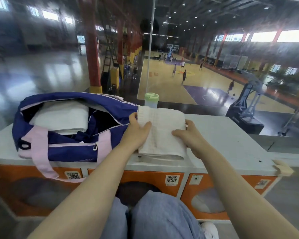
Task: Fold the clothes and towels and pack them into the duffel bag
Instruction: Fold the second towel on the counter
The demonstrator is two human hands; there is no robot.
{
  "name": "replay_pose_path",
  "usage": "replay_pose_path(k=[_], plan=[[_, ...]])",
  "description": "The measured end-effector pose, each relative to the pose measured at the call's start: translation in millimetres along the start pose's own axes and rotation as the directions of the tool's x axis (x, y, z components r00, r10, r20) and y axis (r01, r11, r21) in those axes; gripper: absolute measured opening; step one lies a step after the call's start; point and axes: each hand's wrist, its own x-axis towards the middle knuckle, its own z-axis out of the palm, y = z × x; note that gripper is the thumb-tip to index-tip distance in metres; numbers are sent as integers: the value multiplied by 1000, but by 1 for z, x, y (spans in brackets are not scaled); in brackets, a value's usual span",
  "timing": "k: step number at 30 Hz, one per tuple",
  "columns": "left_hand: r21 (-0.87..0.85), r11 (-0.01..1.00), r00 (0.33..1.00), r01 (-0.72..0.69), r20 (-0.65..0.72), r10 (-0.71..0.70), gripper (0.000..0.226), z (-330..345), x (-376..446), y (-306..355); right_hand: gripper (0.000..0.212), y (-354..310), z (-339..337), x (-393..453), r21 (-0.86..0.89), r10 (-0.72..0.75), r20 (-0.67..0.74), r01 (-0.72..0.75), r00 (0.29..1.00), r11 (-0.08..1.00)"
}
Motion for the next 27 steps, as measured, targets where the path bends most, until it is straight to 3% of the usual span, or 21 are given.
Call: replay_pose_path(k=[4, 8, 12, 16, 19, 24, 27], plan=[[136, 986, 986, -101, -120, 118, 56, -44, -10, -3, 62, -33, 32, -11, -154, -125, 50, 132, 991, 979], [308, 946, 960, -106, -218, 178, 52, -101, -18, -7, 58, -64, 77, -15, -273, -269, 107, 289, 957, 918], [459, 888, 957, 8, -260, 126, 54, -164, -18, -20, 55, -89, 132, -16, -346, -361, 219, 418, 907, 840], [516, 854, 942, 74, -316, 109, 54, -212, 0, -46, 64, -105, 186, -13, -296, -445, 302, 527, 843, 797], [549, 829, 946, 105, -311, 87, 54, -225, 12, -70, 72, -103, 214, 0, -384, -425, 321, 527, 846, 758], [635, 739, 961, 223, -269, -59, 64, -219, 20, -101, 67, -87, 232, 23, -642, -355, 348, 496, 868, 584], [774, 600, 926, 200, -349, 142, 82, -216, 19, -91, 54, -92, 224, 34, -702, -357, 368, 508, 859, 499]])
